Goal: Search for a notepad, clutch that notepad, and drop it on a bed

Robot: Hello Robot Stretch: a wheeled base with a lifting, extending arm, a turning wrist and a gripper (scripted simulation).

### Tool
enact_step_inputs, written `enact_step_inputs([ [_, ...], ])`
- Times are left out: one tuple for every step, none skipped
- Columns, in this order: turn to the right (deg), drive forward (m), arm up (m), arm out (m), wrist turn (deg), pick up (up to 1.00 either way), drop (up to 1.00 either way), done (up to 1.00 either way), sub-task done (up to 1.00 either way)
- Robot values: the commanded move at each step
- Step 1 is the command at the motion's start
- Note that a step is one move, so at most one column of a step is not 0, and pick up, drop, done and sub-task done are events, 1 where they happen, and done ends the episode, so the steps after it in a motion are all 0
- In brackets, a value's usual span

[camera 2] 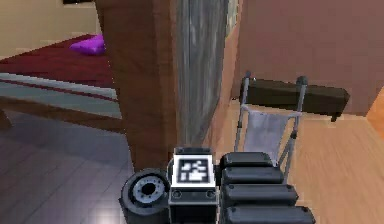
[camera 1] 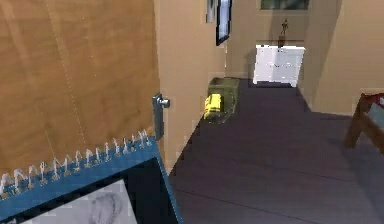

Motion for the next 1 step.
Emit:
enact_step_inputs([
  [33.0,0.0,0.0,0.0,0.0,0.0,0.0,0.0,0.0],
])
